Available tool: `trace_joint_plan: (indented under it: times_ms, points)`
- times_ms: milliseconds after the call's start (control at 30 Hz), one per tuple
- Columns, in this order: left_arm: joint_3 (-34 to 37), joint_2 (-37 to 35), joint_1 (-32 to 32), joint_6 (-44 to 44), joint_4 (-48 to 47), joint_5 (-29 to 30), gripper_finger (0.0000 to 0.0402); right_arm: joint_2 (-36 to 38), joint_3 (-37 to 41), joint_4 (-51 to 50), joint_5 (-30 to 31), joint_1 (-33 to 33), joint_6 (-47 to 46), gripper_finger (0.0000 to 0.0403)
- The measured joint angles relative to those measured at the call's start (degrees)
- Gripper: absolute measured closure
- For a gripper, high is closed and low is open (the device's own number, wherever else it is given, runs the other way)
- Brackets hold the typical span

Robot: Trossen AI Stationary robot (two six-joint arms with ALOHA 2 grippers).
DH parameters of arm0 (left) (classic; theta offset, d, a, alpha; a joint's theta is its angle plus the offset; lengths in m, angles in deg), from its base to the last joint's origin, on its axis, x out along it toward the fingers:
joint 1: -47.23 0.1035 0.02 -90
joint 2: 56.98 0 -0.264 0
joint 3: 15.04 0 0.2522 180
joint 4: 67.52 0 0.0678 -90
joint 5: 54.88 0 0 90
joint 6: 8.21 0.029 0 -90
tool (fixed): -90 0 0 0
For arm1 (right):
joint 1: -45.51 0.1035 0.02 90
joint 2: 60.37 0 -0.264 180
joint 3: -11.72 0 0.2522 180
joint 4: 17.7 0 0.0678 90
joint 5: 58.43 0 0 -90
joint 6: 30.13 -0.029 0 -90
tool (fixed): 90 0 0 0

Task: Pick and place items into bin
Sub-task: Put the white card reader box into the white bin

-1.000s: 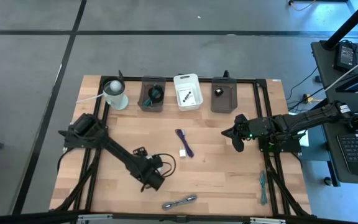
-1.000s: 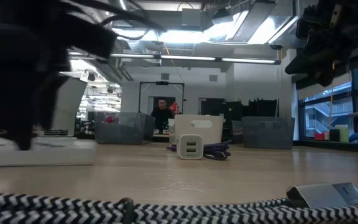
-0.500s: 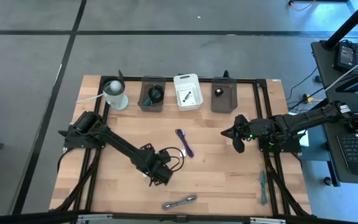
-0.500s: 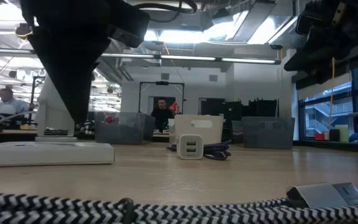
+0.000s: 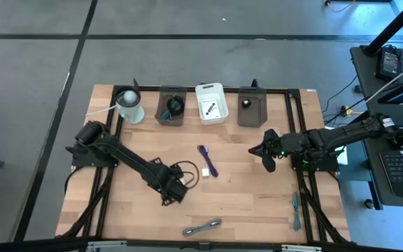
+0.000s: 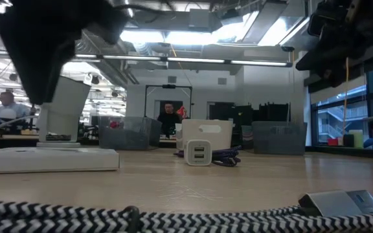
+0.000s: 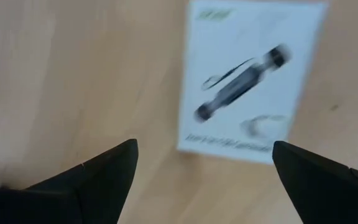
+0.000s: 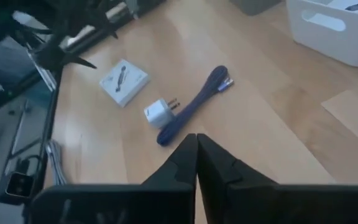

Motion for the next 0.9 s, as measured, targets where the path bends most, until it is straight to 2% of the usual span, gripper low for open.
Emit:
trace_joint_plan:
  times_ms: [133,233,400,633,900]
  points:
    - [7.51,-5.64,-0.78,-4.38,1.99,-1.06,0.0039,0.0,0.01,1.51,-0.01,0.08,-0.15,0.0391]
    - [12.66,-10.71,-1.53,-6.73,7.41,-1.13,0.0039,-0.85,-0.86,1.9,0.01,0.51,0.45,0.0397]
    - [20.74,-17.82,-2.39,-9.7,13.99,-0.87,0.0039,-6.18,-5.5,1.94,0.17,1.67,3.93,0.0399]
    - [26.68,-21.88,-2.51,-9.42,18.08,0.26,0.0039,-21.67,-18.1,0.54,0.2,4.1,7.93,0.0401]
    - [27.35,-21.97,-2.53,-1.85,19.54,2.18,0.0039,-42.84,-36.13,-5.37,0.18,6.64,12.94,0.04]
